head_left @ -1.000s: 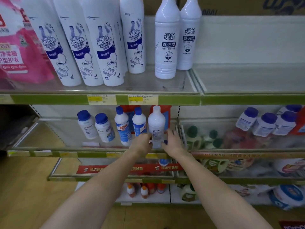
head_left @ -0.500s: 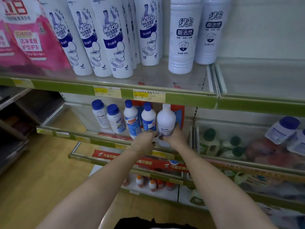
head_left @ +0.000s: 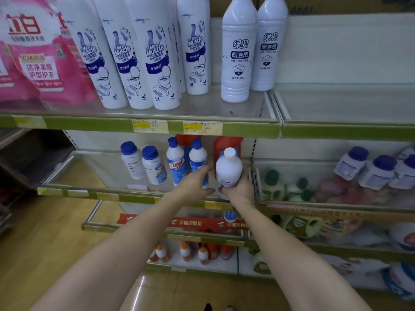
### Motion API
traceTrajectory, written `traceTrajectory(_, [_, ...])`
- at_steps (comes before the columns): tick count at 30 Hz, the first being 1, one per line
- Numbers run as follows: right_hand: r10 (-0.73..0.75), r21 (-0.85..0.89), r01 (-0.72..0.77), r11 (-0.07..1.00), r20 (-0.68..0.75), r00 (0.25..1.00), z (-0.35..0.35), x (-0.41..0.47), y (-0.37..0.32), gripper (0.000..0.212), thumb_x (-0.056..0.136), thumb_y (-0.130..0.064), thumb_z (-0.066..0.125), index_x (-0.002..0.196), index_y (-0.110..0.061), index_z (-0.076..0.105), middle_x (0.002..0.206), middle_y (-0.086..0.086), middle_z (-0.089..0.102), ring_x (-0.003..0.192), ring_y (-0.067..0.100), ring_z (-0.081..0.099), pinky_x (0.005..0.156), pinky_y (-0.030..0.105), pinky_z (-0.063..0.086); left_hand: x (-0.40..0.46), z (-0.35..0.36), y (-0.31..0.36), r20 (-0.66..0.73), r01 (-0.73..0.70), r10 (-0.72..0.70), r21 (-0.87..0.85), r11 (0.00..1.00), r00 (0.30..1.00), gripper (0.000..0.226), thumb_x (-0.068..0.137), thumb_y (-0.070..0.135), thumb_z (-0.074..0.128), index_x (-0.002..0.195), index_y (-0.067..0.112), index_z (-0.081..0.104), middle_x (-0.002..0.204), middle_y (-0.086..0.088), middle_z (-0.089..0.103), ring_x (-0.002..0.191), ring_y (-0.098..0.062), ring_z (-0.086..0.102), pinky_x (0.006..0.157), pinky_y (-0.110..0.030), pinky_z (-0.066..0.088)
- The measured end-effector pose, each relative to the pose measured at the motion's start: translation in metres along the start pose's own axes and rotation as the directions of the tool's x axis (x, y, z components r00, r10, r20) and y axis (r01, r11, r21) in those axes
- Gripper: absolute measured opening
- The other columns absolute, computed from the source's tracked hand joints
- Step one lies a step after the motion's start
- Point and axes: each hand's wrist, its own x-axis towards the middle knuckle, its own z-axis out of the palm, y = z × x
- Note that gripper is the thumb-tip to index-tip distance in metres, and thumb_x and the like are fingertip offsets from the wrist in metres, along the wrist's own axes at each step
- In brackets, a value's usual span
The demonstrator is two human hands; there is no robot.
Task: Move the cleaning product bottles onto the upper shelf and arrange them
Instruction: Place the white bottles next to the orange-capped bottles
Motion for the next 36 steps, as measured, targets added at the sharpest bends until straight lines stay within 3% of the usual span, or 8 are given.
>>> traceTrajectory(4, [0.015,-0.001,-0.015,1.000,0.011,1.000,-0.012,-0.034,-0.012,0.084,0.065,-0.028,0.093,0.138,-0.025,0.049,0.119,-0.005,0.064,0.105,0.020,0.059,0.085,0.034,0.052,-0.015,-0.028,0.018,0.003,-0.142,0.143,-0.107,0.984,0.990,0.075,0.074,0.056,0.074,0.136,0.025,0.045,0.120,0.002,0.060,0.105,-0.019,0.060,0.089,-0.045,0.053])
traceTrajectory(7, [0.014,-0.034,-0.014,0.999,0.012,1.000,-0.011,-0.043,0.005,0.087,0.048,-0.044,0.092,0.125,-0.041,0.051,0.117,-0.010,0.066,0.106,0.020,0.065,0.088,0.043,0.059,-0.023,-0.045,0.038,0.005,-0.251,0.253,-0.119,0.961,0.967,0.077,0.072,0.044,0.085,0.135,0.023,0.047,0.116,0.006,0.059,0.103,-0.016,0.057,0.088,-0.038,0.052])
traceTrajectory(12, [0.006,-0.149,-0.004,0.989,0.014,1.000,-0.038,-0.120,-0.019,0.074,0.065,-0.036,0.093,0.129,-0.026,0.056,0.114,-0.006,0.067,0.105,0.015,0.063,0.080,0.029,0.051,-0.037,-0.068,0.068,0.215,-0.376,0.368,-0.007,0.927,0.904,0.055,0.065,0.034,0.091,0.094,0.042,0.045,0.091,0.008,0.057,0.083,-0.017,0.055,0.066,-0.031,0.046])
traceTrajectory(15, [0.014,-0.185,-0.012,0.983,0.006,1.000,-0.050,-0.152,-0.016,0.090,0.055,-0.038,0.097,0.133,-0.026,0.054,0.120,-0.006,0.068,0.107,0.013,0.065,0.079,0.029,0.055,-0.043,-0.076,0.095,0.300,-0.484,0.466,-0.017,0.875,0.832,0.051,0.069,0.031,0.089,0.111,0.033,0.060,0.106,0.011,0.064,0.097,-0.012,0.060,0.082,-0.034,0.053])
traceTrajectory(18, [0.047,-0.210,-0.044,0.977,0.009,0.999,-0.063,-0.177,-0.016,0.096,0.055,-0.038,0.097,0.138,-0.021,0.051,0.126,-0.004,0.064,0.114,0.016,0.062,0.084,0.031,0.054,-0.051,-0.077,0.125,0.343,-0.579,0.554,-0.035,0.815,0.759,0.020,0.078,0.029,0.083,0.094,0.031,0.071,0.098,0.016,0.069,0.095,-0.009,0.065,0.090,-0.041,0.055])
traceTrajectory(22, [0.069,-0.146,-0.073,0.987,-0.038,0.997,-0.079,-0.197,-0.017,0.091,0.051,-0.042,0.097,0.130,-0.024,0.056,0.124,-0.005,0.067,0.112,0.017,0.064,0.089,0.039,0.057,-0.058,-0.067,0.148,0.248,-0.570,0.558,-0.027,0.821,0.792,0.027,0.079,0.038,0.082,0.100,0.026,0.070,0.100,0.009,0.070,0.096,-0.014,0.065,0.088,-0.041,0.055])
traceTrajectory(30, [0.039,-0.034,-0.043,0.999,-0.106,0.994,-0.124,-0.199,-0.028,0.085,0.047,-0.045,0.095,0.121,-0.034,0.055,0.116,-0.010,0.068,0.105,0.015,0.064,0.091,0.043,0.056,-0.066,-0.056,0.182,0.132,-0.296,0.397,-0.469,0.832,0.908,0.064,0.072,0.063,0.078,0.082,0.003,0.061,0.075,-0.011,0.059,0.068,-0.018,0.052,0.064,-0.033,0.039])
traceTrajectory(36, [0.043,0.038,-0.042,0.998,-0.003,0.999,-0.166,-0.187,-0.032,0.080,0.075,-0.026,0.088,0.139,-0.024,0.040,0.128,-0.006,0.056,0.120,0.020,0.055,0.094,0.038,0.047,-0.058,-0.059,0.238,-0.092,-0.274,0.260,-0.425,0.863,0.961,0.058,0.077,0.057,0.079,0.064,0.017,0.039,0.063,-0.006,0.036,0.058,-0.017,0.033,0.053,-0.030,0.022])
